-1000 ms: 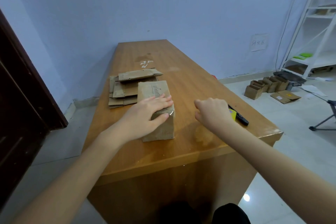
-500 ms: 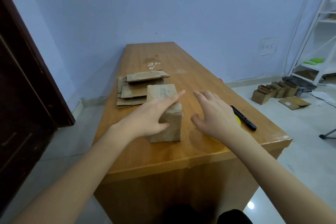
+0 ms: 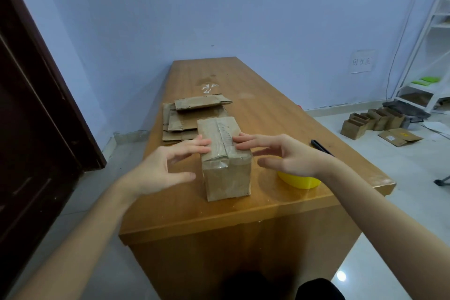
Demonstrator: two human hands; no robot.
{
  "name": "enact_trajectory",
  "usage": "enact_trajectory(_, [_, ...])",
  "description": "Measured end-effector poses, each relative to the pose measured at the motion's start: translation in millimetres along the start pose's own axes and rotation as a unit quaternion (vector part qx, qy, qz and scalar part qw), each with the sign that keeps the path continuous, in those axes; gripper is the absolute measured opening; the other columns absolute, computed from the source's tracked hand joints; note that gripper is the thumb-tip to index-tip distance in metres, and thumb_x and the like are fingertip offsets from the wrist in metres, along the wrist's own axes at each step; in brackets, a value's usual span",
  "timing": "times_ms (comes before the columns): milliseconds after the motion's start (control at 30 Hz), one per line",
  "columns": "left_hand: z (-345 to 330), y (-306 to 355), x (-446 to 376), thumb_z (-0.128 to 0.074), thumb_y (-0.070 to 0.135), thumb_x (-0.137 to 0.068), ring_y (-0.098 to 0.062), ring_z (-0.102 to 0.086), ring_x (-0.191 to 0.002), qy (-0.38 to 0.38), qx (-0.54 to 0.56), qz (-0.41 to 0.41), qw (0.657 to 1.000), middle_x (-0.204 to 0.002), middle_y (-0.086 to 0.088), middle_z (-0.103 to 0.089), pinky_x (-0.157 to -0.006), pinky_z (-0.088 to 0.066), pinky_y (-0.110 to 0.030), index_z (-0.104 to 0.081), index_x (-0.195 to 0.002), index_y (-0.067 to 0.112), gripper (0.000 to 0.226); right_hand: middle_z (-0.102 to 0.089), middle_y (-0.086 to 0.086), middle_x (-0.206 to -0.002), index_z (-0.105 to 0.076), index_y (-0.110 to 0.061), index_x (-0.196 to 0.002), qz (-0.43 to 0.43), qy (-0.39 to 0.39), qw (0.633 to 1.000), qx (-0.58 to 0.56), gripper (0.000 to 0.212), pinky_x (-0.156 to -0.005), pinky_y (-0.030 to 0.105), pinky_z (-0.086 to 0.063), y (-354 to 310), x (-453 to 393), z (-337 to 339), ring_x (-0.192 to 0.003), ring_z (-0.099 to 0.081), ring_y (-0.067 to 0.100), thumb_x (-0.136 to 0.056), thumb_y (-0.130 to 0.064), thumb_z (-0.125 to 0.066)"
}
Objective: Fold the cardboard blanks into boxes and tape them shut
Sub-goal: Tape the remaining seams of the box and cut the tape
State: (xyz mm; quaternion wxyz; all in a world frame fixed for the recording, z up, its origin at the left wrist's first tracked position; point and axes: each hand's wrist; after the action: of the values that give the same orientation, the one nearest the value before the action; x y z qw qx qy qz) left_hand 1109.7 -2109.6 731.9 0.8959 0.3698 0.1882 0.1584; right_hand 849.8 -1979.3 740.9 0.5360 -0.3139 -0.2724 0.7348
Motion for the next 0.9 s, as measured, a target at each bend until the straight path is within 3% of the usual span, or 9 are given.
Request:
enact_trajectory(100, [-6.2,2.8,0.8,-0.071,0.02,-0.076,0.007,-0.033,-0.133,0.054,-0.011,-0.001,0.998,-0.133,0.029,-0.049,-0.109,-0.03,-0.015,-0.059,-0.121,0.031,0.048,-0.048,-0.015,-0.14,-0.06,-0.025,-0.125,0.015,0.002,0.999,0.029,0.039,-0.101,0.017,-0.042,-2.0,-3.2,4.7,-0.133,-0.036,-0.005,-0.092,-0.004,-0.058])
enact_trajectory(200, [-10.0,4.8,-1.5,-0.071,0.027,-0.07,0.007,-0.038,-0.129,0.096,-0.009,-0.004,0.995,-0.127,0.027,-0.055,-0.108,-0.033,-0.018,-0.063,-0.115,0.032,0.046,-0.052,-0.014,-0.136,-0.063,-0.024,-0.122,0.027,0.018,0.998,0.049,0.036,-0.098,0.016,-0.044,0.4,-6.6,5.1,-0.131,-0.04,-0.003,-0.089,-0.009,-0.064])
enact_trajectory(467, [-28.2,0.4,-8.0,-0.078,-0.004,-0.068,0.001,-0.052,-0.119,0.192,0.067,-0.005,0.979,-0.113,0.006,-0.066,-0.089,-0.049,-0.016,-0.072,-0.096,0.013,0.034,-0.067,-0.004,-0.118,-0.074,-0.012,-0.101,0.081,0.147,0.985,0.045,0.025,-0.088,0.026,-0.052,13.6,-11.3,-15.2,-0.119,-0.054,0.006,-0.077,-0.007,-0.077])
enact_trajectory(667, [-32.4,1.6,-10.2,-0.079,0.001,-0.068,0.003,-0.053,-0.116,0.212,0.076,-0.004,0.974,-0.111,0.006,-0.066,-0.086,-0.05,-0.016,-0.072,-0.091,0.015,0.028,-0.068,-0.006,-0.114,-0.072,-0.02,-0.097,0.081,0.167,0.982,0.032,0.025,-0.089,0.004,-0.039,12.2,-13.5,-18.6,-0.115,-0.056,0.001,-0.073,-0.029,-0.074])
enact_trajectory(800, [-31.6,-3.7,-7.0,-0.079,0.007,-0.07,0.003,-0.049,-0.122,0.193,0.07,-0.016,0.979,-0.118,0.009,-0.063,-0.089,-0.049,-0.016,-0.071,-0.097,0.014,0.03,-0.065,-0.005,-0.121,-0.071,-0.017,-0.104,0.088,0.146,0.985,0.021,0.032,-0.093,0.021,-0.049,17.4,-11.0,-18.2,-0.122,-0.052,0.004,-0.075,-0.029,-0.073])
enact_trajectory(900, [-40.1,-7.5,-6.0,-0.078,0.007,-0.07,0.003,-0.046,-0.124,0.218,0.047,-0.037,0.974,-0.12,0.008,-0.061,-0.09,-0.047,-0.014,-0.068,-0.099,0.013,0.031,-0.064,-0.003,-0.124,-0.07,-0.012,-0.109,0.104,0.174,0.979,0.004,0.033,-0.094,0.025,-0.05,24.3,-8.6,-26.5,-0.126,-0.05,0.007,-0.078,-0.024,-0.073])
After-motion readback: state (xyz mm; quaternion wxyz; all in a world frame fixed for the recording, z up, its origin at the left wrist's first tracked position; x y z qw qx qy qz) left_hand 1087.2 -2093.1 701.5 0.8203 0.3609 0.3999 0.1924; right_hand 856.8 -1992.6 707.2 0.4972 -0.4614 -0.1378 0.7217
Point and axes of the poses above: each hand's wrist, its own x-axis away from the middle knuckle, its own z-axis out of the back of the hand, y = z × x
